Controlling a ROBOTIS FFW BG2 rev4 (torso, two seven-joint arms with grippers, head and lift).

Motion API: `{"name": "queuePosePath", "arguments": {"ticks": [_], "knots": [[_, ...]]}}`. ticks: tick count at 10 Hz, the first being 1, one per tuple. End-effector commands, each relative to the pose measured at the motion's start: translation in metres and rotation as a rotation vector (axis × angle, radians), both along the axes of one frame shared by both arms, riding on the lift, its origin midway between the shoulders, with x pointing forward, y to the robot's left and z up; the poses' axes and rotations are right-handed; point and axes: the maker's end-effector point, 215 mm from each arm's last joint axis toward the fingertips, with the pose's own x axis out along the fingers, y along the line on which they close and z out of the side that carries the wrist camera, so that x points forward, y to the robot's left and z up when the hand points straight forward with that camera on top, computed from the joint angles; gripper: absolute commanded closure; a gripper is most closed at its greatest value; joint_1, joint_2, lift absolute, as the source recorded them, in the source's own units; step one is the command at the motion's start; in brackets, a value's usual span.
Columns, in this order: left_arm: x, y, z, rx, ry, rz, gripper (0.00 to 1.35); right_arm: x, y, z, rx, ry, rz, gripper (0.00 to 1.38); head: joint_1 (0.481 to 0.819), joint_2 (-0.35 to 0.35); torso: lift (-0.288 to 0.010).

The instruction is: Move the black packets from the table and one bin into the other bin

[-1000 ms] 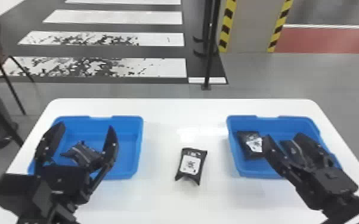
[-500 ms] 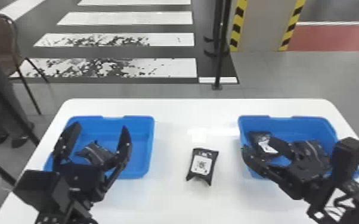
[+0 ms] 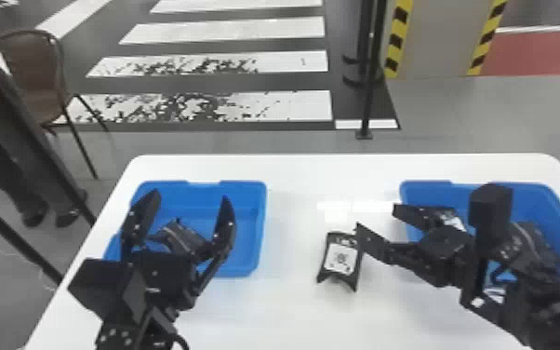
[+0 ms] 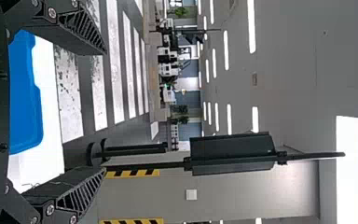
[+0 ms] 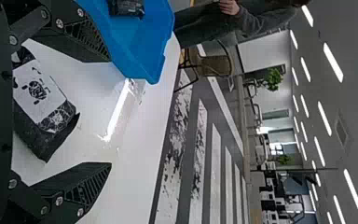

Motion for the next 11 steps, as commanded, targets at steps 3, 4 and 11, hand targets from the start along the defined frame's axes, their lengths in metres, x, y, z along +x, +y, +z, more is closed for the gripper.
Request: {"name": "queuePosePath", "arguments": {"ticks": [3,4,11], "knots": [[0.001,-0.004,-0.001,-0.004,0.003,-0.01,0.15,0.014,0.029,-0.04,-0.097,0.105,0.1,0.24,0.695,0.15,-0.11],[0.001,-0.006,-0.003,-0.004,0.006,-0.014,0.15,0.015,0.037,-0.053,-0.128,0.131,0.124,0.24,0.695,0.159,-0.11],[0.004,-0.007,-0.01,-0.012,0.024,-0.019,0.15,0.01,0.043,-0.131,-0.313,0.319,0.238,0.37,0.695,0.185,-0.11]]}}
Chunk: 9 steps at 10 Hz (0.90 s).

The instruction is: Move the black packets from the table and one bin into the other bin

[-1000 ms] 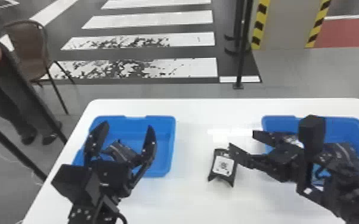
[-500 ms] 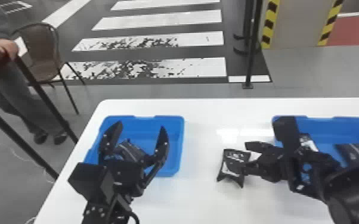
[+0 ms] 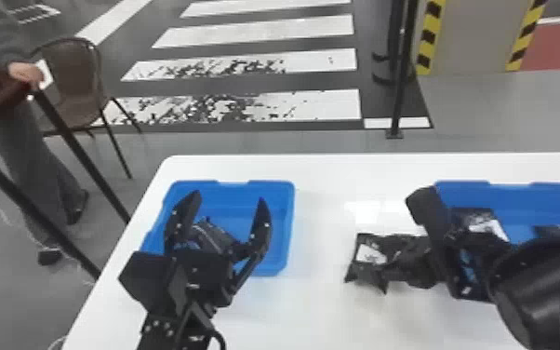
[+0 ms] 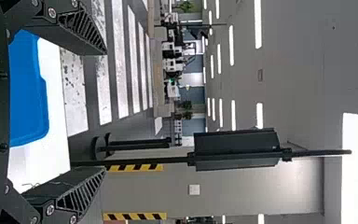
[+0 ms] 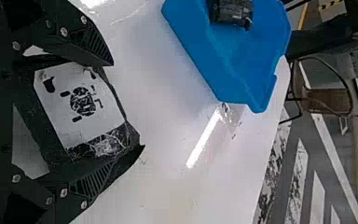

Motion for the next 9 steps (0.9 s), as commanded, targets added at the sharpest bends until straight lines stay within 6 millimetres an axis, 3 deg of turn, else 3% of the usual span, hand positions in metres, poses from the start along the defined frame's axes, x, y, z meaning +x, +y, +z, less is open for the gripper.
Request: {"name": "queuePosePath", "arguments": {"ticks": [1,4,5,7,9], "knots": [[0.001,0.0,-0.002,-0.002,0.004,0.0,0.15,-0.006,-0.005,-0.017,-0.039,0.055,0.011,0.56,0.695,0.183,-0.11],[0.001,0.002,-0.002,-0.006,0.002,0.003,0.15,-0.01,0.0,-0.017,-0.01,0.077,0.006,1.09,0.695,0.176,-0.11],[0.0,0.003,-0.003,-0.007,0.004,0.006,0.15,-0.007,0.007,-0.006,0.031,0.051,0.009,1.09,0.695,0.178,-0.11],[-0.001,0.004,-0.003,-0.005,0.004,0.006,0.15,0.012,0.011,0.036,0.071,-0.063,-0.001,1.09,0.695,0.195,-0.11],[-0.002,0.005,-0.003,-0.005,0.001,0.008,0.15,0.036,-0.014,0.114,0.133,-0.258,-0.078,1.09,0.695,0.195,-0.11]]}}
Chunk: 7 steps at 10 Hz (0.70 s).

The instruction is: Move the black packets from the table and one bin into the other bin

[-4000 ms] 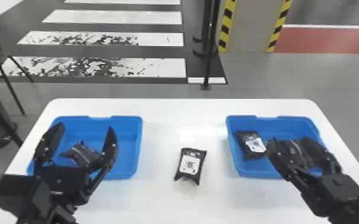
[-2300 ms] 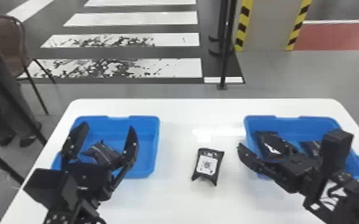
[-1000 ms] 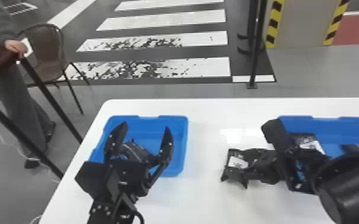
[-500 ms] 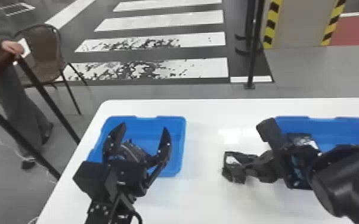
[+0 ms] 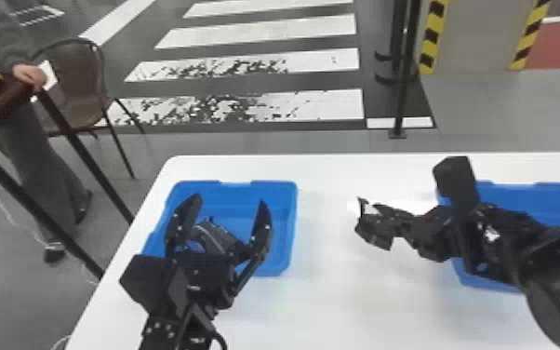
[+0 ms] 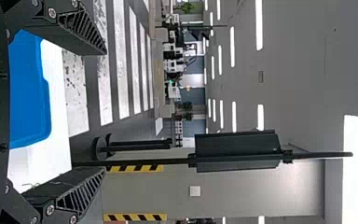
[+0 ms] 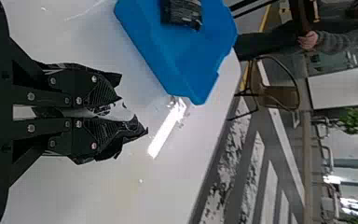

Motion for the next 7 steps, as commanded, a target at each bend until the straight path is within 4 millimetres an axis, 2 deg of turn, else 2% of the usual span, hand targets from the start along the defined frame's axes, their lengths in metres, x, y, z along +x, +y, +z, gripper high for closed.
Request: {"name": "queuePosePath", "arguments": {"ticks": [1,2,3,4,5,6,7], "knots": [[-0.001,0.002,-0.001,0.003,0.001,0.003,0.15,0.012,-0.041,0.067,0.019,-0.162,-0.102,1.09,0.695,0.182,-0.11],[-0.001,0.003,0.001,0.001,-0.004,0.005,0.15,0.017,-0.091,0.093,-0.015,-0.236,-0.208,1.09,0.695,0.153,-0.11],[-0.001,0.006,0.002,0.002,-0.007,0.011,0.15,0.018,-0.141,0.092,-0.054,-0.238,-0.3,1.09,0.695,0.106,-0.11],[-0.001,0.006,0.002,0.002,-0.007,0.011,0.15,0.009,-0.192,0.082,-0.109,-0.217,-0.394,1.09,0.695,0.075,-0.11],[-0.001,0.006,0.002,0.001,-0.009,0.012,0.15,-0.006,-0.232,0.074,-0.151,-0.193,-0.473,1.08,0.695,0.01,-0.11],[-0.001,0.006,0.002,0.001,-0.009,0.012,0.15,-0.018,-0.257,0.067,-0.168,-0.178,-0.522,1.07,0.695,-0.055,-0.11],[-0.001,0.005,0.002,0.001,-0.009,0.01,0.15,-0.026,-0.271,0.069,-0.182,-0.189,-0.552,1.01,0.695,-0.083,-0.11]]}}
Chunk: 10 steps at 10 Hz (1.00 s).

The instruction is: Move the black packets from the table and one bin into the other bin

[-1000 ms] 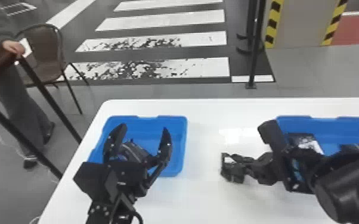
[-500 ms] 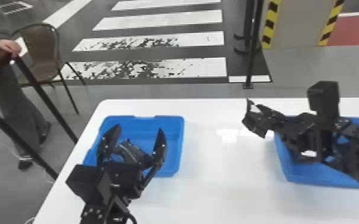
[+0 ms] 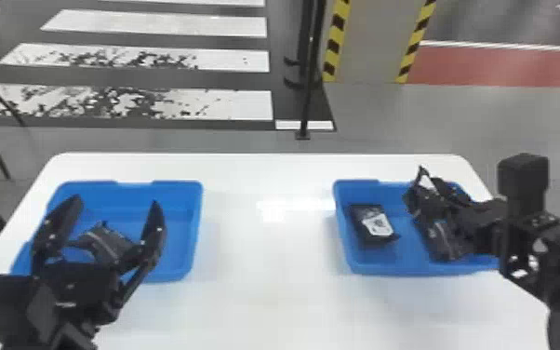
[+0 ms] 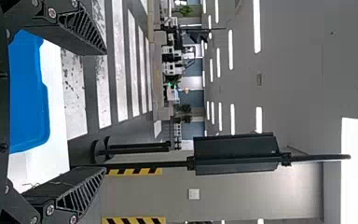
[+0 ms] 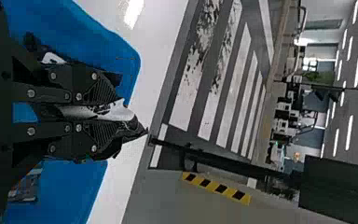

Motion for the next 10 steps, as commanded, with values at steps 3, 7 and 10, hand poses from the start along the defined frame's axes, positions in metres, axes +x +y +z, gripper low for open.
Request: {"name": "queuePosePath", "arguments": {"ticks": [3,7,10], "knots": [[0.0,-0.002,0.0,0.004,-0.001,-0.004,0.15,-0.026,0.002,0.022,0.101,-0.158,0.009,0.18,0.695,-0.145,-0.11],[0.001,-0.002,0.0,0.004,0.002,-0.002,0.15,-0.074,0.033,0.026,0.267,-0.223,0.03,0.14,0.695,-0.109,-0.11],[0.006,-0.002,-0.003,0.013,0.006,-0.001,0.15,-0.094,0.039,0.004,0.399,-0.204,0.011,0.14,0.695,-0.091,-0.11]]}}
